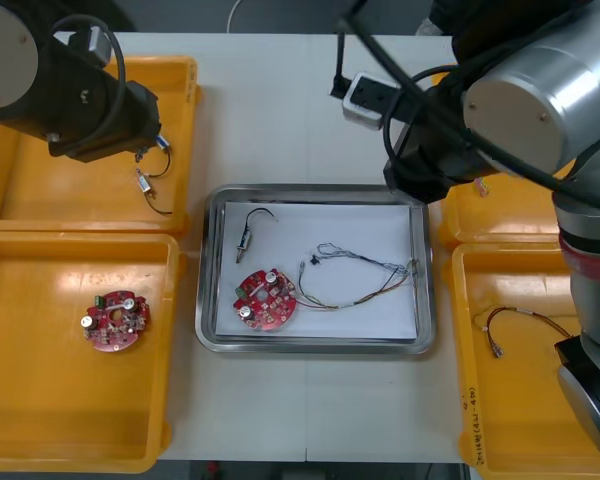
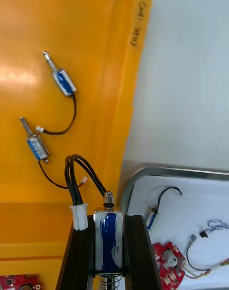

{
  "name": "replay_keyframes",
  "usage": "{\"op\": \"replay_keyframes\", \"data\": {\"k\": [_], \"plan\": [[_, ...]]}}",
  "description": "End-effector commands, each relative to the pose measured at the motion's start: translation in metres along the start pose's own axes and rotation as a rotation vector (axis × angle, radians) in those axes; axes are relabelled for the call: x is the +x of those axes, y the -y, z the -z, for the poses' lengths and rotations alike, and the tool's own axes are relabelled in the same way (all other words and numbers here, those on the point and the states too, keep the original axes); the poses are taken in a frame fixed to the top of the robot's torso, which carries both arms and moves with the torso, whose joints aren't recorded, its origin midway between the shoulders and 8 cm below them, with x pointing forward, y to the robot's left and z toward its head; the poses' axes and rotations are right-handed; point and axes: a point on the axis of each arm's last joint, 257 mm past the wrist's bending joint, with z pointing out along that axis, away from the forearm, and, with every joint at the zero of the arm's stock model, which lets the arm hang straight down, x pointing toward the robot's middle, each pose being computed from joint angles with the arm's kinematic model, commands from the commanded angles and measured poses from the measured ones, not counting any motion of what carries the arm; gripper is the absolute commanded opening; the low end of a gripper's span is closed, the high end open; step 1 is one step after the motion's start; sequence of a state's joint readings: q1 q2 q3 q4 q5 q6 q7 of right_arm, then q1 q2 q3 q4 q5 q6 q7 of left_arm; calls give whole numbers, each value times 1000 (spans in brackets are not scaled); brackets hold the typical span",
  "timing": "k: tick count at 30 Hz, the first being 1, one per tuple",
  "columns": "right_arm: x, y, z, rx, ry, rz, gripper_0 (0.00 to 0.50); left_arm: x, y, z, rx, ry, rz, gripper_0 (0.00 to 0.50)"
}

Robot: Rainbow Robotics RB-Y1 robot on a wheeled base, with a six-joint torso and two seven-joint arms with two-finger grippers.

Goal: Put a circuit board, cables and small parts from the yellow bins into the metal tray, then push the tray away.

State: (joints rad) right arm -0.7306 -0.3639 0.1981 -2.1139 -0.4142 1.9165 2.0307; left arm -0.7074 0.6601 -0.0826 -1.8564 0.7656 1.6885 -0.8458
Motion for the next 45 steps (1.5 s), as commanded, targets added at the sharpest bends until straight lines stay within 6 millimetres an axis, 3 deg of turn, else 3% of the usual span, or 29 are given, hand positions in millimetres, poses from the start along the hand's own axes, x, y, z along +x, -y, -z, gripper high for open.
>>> {"op": "replay_keyframes", "data": {"k": [1,8,13,19,23,26,34,45], "plan": [[-5,35,26,67,68,-108,500,22,34,1,61,-38,-44,2],[47,65,29,112,17,-239,500,49,68,-13,85,-100,-91,2],[100,80,31,132,-34,-361,500,61,96,-27,96,-148,-118,3],[153,82,34,125,-79,-474,500,72,128,-51,105,-171,-162,3],[182,80,41,124,-92,-534,500,79,138,-68,110,-174,-191,3],[206,75,47,134,-121,-563,500,88,141,-85,115,-176,-216,2],[244,51,51,135,-169,-683,500,100,127,-109,82,-205,-291,3],[260,-1,52,41,-173,-907,500,112,123,-130,70,-205,-309,7]]}}
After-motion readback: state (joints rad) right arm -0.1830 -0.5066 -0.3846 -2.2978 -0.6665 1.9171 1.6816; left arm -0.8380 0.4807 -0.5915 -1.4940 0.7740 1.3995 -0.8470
